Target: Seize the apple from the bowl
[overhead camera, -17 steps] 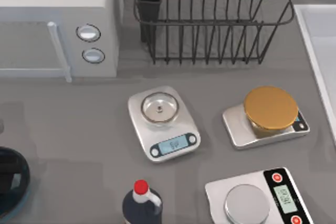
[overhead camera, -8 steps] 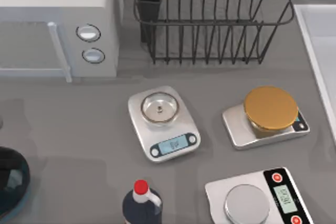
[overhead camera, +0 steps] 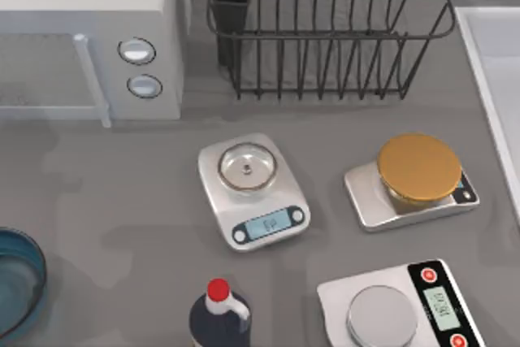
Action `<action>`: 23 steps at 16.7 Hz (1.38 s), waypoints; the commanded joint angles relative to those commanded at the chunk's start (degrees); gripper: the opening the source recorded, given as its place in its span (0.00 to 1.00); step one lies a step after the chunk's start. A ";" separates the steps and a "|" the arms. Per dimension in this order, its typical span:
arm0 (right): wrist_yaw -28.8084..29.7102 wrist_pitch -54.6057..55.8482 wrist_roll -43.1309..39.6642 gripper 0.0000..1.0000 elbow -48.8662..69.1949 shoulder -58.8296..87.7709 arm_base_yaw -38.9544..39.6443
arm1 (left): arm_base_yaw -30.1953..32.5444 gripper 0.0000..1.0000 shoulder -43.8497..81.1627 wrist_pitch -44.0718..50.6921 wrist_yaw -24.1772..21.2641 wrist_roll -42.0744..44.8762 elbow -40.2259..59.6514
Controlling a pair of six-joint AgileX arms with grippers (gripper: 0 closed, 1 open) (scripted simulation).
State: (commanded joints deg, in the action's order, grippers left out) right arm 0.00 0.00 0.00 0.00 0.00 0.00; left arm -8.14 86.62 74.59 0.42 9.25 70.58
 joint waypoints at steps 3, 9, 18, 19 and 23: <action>0.00 0.00 0.00 1.00 0.00 0.00 0.00 | 0.26 0.00 -1.19 14.08 0.00 -0.27 12.95; 0.00 0.00 0.00 1.00 0.00 0.00 0.00 | 0.64 0.00 -3.52 26.48 0.00 -0.69 25.07; 0.00 0.00 0.00 1.00 0.00 0.00 0.00 | 6.78 0.00 1.05 24.48 -0.03 -6.98 26.45; 0.00 0.00 0.00 1.00 0.00 0.00 0.00 | 9.78 0.00 2.78 23.51 -0.06 -9.95 26.92; 0.00 0.00 0.00 1.00 0.00 0.00 0.00 | 26.03 0.00 10.77 17.99 -0.20 -25.93 28.58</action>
State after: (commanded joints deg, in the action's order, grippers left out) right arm 0.00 0.00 0.00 0.00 0.00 0.00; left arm 17.89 97.38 92.57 0.21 -16.68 99.17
